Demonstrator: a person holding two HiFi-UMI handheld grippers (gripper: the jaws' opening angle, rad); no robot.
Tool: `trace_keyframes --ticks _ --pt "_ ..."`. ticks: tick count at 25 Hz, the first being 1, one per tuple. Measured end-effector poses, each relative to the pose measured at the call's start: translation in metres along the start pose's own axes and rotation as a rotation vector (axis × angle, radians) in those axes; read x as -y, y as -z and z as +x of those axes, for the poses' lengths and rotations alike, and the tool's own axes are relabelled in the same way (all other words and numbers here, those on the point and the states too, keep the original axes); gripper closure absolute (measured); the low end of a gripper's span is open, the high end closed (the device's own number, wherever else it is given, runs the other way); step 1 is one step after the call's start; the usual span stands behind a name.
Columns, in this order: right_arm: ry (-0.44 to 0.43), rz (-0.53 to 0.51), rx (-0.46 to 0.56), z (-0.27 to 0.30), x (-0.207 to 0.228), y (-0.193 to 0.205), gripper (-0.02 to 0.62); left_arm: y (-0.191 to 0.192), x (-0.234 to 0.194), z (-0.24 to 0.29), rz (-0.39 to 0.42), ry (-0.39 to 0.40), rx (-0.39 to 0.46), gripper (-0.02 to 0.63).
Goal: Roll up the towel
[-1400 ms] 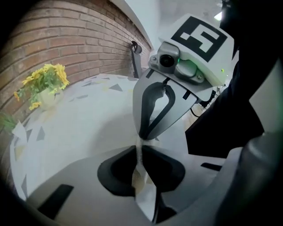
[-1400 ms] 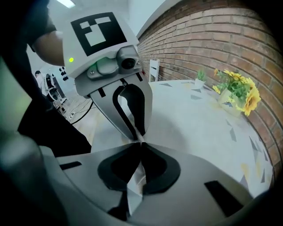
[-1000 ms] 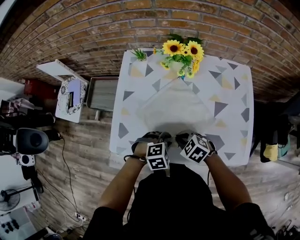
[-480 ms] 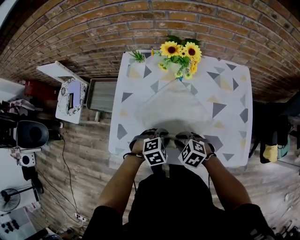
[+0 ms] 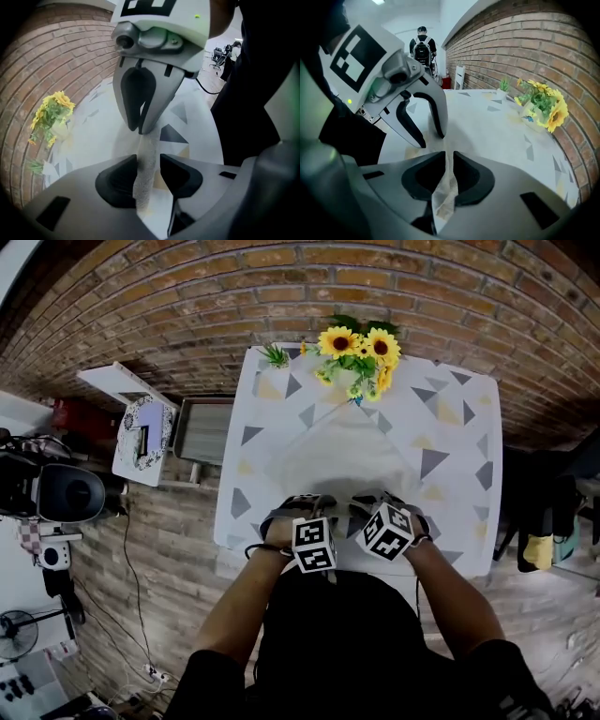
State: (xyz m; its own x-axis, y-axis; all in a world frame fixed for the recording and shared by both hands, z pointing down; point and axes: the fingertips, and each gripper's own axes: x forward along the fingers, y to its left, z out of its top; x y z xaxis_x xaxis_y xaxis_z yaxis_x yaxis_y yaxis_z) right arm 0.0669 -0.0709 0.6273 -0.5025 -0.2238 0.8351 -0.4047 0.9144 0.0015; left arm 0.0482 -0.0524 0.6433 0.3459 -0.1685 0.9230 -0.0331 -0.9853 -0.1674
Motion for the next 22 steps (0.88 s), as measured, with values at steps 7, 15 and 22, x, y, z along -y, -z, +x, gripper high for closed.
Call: trace_keyframes --ticks 7,15,22 --pt "-0.001 -0.014 -0.050 -0.005 -0.018 0.001 0.491 -0.001 -0.014 0.000 -0.027 0.038 0.073 0.479" --pt "0.103 0.071 -0.184 0.016 0.002 0.013 0.457 -0.005 -0.036 -0.010 0.031 0.057 0.153 0.477" --pt "0.101 0.119 -0.185 0.017 0.027 0.005 0.468 0.000 -0.038 -0.010 0.084 0.118 0.123 0.451"
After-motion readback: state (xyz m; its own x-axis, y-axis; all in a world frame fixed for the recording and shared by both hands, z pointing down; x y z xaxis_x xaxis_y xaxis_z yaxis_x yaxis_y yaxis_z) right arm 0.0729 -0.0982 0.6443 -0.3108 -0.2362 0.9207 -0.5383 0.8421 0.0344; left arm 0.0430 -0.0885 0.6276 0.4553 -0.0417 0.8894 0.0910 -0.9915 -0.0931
